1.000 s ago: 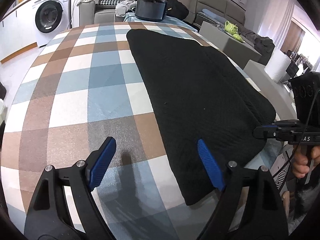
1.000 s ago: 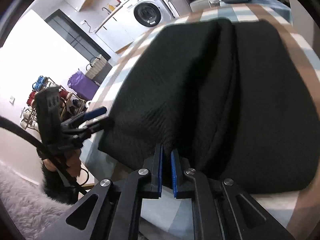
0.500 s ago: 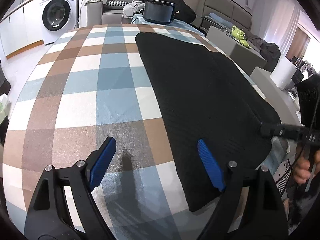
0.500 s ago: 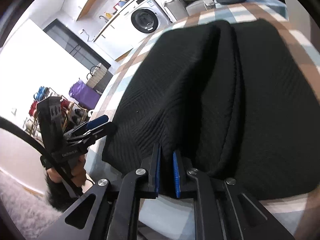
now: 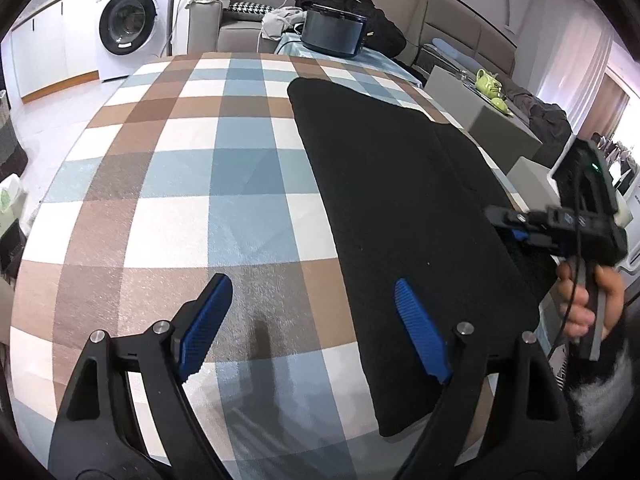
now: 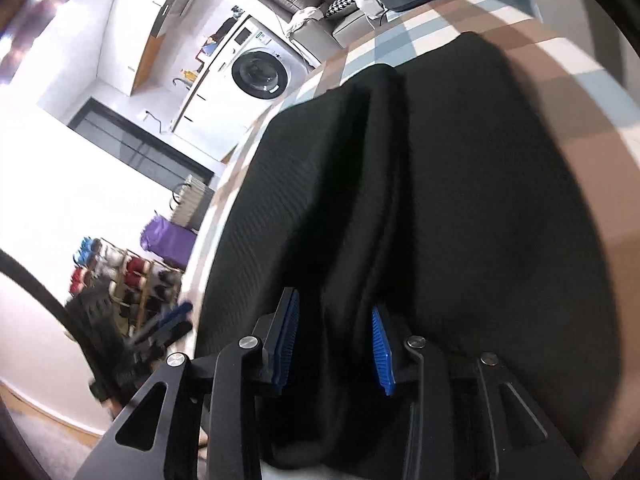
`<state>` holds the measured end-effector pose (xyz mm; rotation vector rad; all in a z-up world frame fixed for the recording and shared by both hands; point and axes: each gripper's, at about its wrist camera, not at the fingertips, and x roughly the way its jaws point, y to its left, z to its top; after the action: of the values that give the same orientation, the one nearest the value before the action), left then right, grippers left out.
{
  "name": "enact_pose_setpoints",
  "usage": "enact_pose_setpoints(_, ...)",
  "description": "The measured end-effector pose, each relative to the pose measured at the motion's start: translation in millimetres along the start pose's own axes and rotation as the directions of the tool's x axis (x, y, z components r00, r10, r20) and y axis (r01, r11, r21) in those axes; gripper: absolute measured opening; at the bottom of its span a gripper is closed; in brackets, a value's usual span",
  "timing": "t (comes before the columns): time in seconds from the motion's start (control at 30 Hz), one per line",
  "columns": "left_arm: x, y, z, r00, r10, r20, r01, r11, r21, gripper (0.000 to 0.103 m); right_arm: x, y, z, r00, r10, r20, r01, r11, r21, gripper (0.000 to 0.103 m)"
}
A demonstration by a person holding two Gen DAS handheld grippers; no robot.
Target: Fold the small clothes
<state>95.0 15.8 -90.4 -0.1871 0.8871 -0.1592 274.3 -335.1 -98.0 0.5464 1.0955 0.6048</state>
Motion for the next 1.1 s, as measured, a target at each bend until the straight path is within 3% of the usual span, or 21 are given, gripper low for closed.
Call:
enact_pose_setpoints(0.17,-3,1,2,1.000,0.014,0.009,-0.014,1.000,-0.010,0.082,15,-2,23,0.999,0.049,-0.010,-0.048,0.998,0.040,0.035)
enact_pose_setpoints(0.27,-5,2,1,1.000,0.012,0.010,-0.012,1.000,-0.017,0.082,7,-3,29,0.995,0.098,0.003,-0.098,0.994,0.040,0.042)
enact_pose_setpoints(0.37,-2,3,1,1.000,0.014,0.000,-0.014,1.000,-0.020,0.082,8,9,28,0.999,0.054,-0.005,-0.054,0.998,-0.014,0.043)
enact_pose_setpoints(0.47,-1,2,2,1.000,0.009,0.003,-0.009,1.000,-0.017,0.082,23,15,29,0.999,-0.040,-0.031,0.039,0.998,-0.045,0.040)
enact_pose_setpoints(0.6,-5,2,3,1.000,0.002,0.020,-0.002,1.000,-0.021,0.082,31,15,32,0.997,-0.067,-0.030,0.065,0.997,-0.044,0.011)
enact_pose_setpoints(0.63,-7,3,3,1.000,0.001,0.025,0.000,1.000,-0.025,0.082,31,17,31,0.998,-0.064,-0.026,0.063,0.997,-0.046,0.009)
enact_pose_setpoints(0.8,-11,6,5,0.999,-0.004,0.034,0.006,0.999,-0.038,0.082,-9,48,30,0.993,-0.077,0.087,0.089,0.984,-0.151,0.006)
enact_pose_setpoints(0.9,-10,6,6,0.999,-0.016,0.034,0.018,0.999,-0.042,0.082,-31,44,31,0.983,-0.127,0.131,0.147,0.977,-0.156,0.006)
enact_pose_setpoints(1.0,-2,3,8,1.000,-0.024,0.017,0.025,0.998,-0.051,0.082,-22,16,32,0.971,-0.218,0.097,0.227,0.970,-0.088,0.007)
enact_pose_setpoints(1.1,4,-2,11,0.999,-0.042,0.006,0.042,0.998,-0.055,0.082,-16,-14,31,0.968,-0.248,0.045,0.249,0.968,-0.019,0.013)
